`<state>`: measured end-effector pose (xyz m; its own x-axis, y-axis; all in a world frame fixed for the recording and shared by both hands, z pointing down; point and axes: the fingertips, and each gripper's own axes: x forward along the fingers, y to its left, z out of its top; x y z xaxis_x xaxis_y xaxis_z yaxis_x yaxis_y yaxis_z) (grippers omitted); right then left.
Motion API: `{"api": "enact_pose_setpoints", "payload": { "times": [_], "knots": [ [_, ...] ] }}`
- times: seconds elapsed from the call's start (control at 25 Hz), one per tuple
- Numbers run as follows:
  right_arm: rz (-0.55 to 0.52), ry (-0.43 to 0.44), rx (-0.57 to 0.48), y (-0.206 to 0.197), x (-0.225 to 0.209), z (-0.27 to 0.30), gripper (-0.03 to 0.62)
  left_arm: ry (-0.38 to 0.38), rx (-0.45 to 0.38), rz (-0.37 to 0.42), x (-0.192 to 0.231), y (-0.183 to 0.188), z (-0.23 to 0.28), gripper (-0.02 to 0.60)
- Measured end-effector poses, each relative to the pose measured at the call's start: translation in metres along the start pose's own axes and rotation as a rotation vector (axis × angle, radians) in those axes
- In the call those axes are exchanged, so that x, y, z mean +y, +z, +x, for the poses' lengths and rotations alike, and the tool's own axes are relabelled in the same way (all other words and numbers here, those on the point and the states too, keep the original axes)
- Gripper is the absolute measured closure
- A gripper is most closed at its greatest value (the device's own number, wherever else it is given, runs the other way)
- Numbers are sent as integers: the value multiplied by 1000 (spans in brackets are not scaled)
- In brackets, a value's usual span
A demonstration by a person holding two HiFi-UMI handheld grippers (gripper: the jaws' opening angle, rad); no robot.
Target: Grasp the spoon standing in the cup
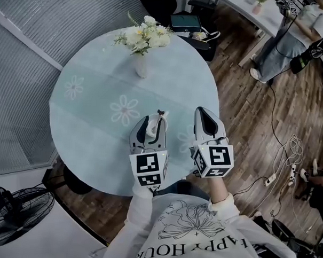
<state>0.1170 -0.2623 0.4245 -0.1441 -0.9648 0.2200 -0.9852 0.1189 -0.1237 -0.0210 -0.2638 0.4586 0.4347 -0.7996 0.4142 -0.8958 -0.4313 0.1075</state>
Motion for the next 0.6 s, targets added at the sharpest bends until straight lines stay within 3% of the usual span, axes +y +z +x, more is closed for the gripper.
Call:
{"api": "enact_pose_setpoints", "payload": {
  "times": [0.6],
  "knots": [
    [-1,-44,81,-35,-3,15,583,-77,156,-8,3,-47,43,417]
  ]
}}
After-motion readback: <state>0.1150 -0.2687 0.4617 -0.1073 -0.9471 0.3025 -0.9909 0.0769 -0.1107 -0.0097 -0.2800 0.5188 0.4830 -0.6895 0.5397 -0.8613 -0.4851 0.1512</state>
